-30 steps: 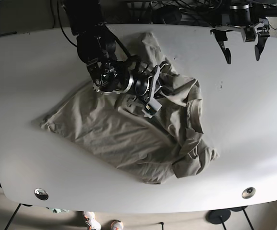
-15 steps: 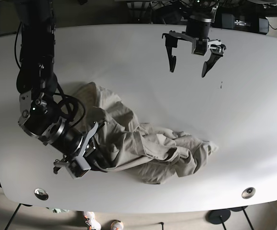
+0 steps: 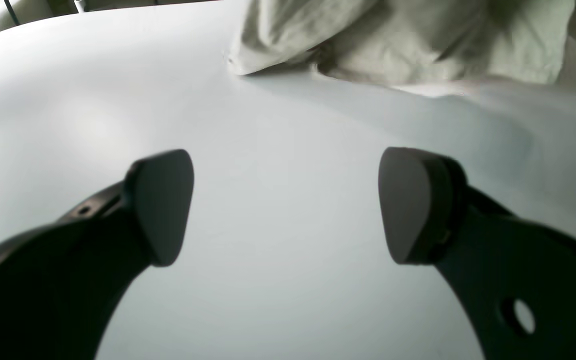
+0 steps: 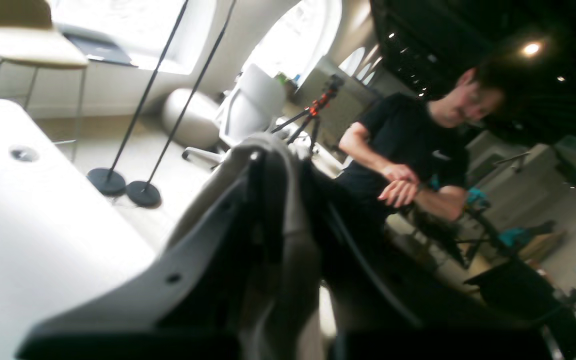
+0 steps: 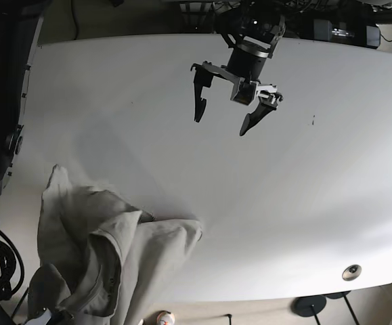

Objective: Fold the T-shirt properly
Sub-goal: 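Lift the pinched shirt with the right gripper and drag it aside, then move the left gripper to the shirt and grasp a hem corner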

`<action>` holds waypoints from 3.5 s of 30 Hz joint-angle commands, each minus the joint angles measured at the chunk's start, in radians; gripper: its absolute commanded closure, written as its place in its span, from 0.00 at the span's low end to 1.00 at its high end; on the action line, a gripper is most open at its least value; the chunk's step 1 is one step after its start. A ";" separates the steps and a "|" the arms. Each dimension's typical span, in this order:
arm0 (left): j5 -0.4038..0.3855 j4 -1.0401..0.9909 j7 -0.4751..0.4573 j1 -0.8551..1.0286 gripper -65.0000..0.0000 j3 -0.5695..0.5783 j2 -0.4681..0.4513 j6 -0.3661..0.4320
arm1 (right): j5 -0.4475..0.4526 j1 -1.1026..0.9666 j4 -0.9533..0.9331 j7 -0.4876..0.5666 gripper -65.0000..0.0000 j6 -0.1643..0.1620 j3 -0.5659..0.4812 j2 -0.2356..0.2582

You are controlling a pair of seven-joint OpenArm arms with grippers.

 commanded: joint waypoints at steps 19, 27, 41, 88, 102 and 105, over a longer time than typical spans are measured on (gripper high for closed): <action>0.002 -0.257 -0.025 -0.366 0.17 0.111 -0.095 -0.001 | 0.010 0.128 -0.051 0.032 0.97 -0.005 -0.055 0.050; -0.004 -0.536 -0.030 -0.557 0.17 0.151 -0.042 -0.001 | 0.009 0.128 -0.046 0.032 0.97 -0.005 -0.052 0.052; -0.006 -0.734 -0.050 -0.745 0.17 0.148 0.016 -0.001 | 0.004 0.128 -0.048 0.032 0.97 -0.005 -0.051 0.052; -0.004 -1.477 -0.460 -1.204 1.00 0.049 0.152 -0.142 | 0.001 0.128 -0.074 0.036 0.97 -0.005 -0.003 0.082; -0.006 -0.727 0.004 -1.129 1.00 -0.153 -0.016 -0.231 | -0.154 0.128 -0.534 0.274 0.97 -0.005 -0.005 0.096; -0.006 -0.642 0.114 -1.186 1.00 -0.245 -0.016 -0.278 | -0.204 0.128 -0.622 0.338 0.97 -0.005 -0.006 0.053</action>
